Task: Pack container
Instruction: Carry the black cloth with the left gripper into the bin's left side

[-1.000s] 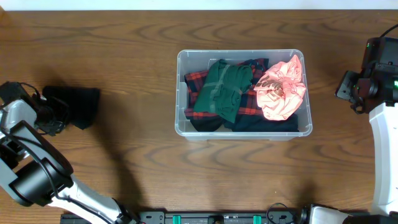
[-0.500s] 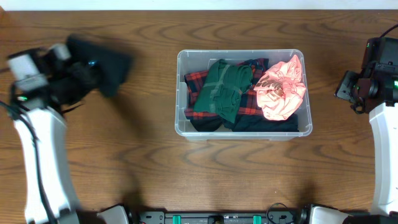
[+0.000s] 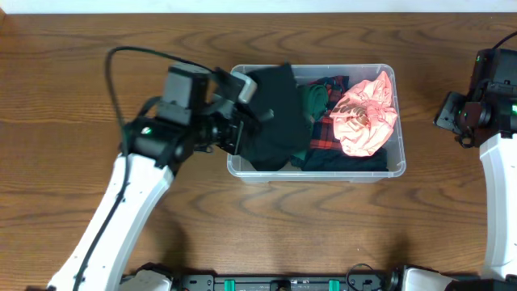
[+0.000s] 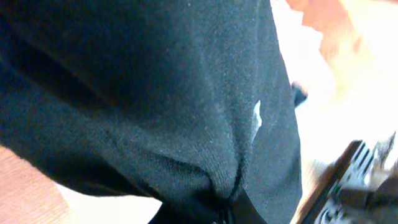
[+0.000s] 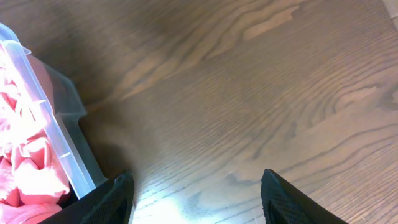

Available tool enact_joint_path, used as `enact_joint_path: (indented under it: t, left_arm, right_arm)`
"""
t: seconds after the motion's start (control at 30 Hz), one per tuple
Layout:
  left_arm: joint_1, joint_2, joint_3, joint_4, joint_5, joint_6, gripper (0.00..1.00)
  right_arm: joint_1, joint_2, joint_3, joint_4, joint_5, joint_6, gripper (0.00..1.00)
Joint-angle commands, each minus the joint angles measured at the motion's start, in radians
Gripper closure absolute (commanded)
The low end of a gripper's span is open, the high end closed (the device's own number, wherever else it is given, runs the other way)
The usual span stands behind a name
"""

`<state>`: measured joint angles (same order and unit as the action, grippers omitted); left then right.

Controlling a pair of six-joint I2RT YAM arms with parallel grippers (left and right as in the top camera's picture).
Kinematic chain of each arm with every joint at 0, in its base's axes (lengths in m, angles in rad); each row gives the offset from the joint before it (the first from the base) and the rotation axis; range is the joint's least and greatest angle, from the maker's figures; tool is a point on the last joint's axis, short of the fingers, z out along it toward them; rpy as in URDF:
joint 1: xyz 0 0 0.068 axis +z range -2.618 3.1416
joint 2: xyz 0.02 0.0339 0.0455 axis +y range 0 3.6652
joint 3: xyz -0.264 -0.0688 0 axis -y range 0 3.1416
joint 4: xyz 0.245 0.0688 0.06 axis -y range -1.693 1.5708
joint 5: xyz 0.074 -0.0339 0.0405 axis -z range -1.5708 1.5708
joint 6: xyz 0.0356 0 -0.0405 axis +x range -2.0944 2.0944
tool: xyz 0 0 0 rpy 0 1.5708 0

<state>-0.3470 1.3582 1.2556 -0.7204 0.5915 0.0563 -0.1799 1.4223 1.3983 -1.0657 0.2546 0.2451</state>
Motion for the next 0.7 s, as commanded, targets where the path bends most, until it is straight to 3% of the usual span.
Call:
enact_joint_path:
  t: [0.0, 0.27, 0.3, 0.37, 0.4, 0.67]
  left_arm:
    - [0.003, 0.06, 0.009, -0.023, 0.0, 0.196, 0.94]
    - [0.085, 0.163, 0.009, -0.04, -0.007, 0.265, 0.94]
    - [0.095, 0.17, 0.009, -0.04, -0.013, 0.265, 0.9]
    - [0.109, 0.174, 0.009, -0.041, -0.016, 0.258, 0.17]
    - [0.115, 0.173, 0.012, -0.041, -0.016, 0.237, 0.02]
    - [0.122, 0.132, 0.153, -0.102, -0.067, 0.161, 0.02]
  right_arm:
    - [-0.006, 0.005, 0.0, -0.001, 0.0, 0.001, 0.36]
    - [-0.006, 0.005, 0.0, -0.001, 0.0, 0.001, 0.36]
    - [-0.006, 0.005, 0.0, -0.001, 0.0, 0.001, 0.36]
    - [-0.006, 0.005, 0.0, -0.002, 0.0, 0.001, 0.36]
    - [-0.006, 0.005, 0.0, -0.002, 0.0, 0.0, 0.36]
    - [-0.006, 0.005, 0.0, -0.005, 0.0, -0.007, 0.36]
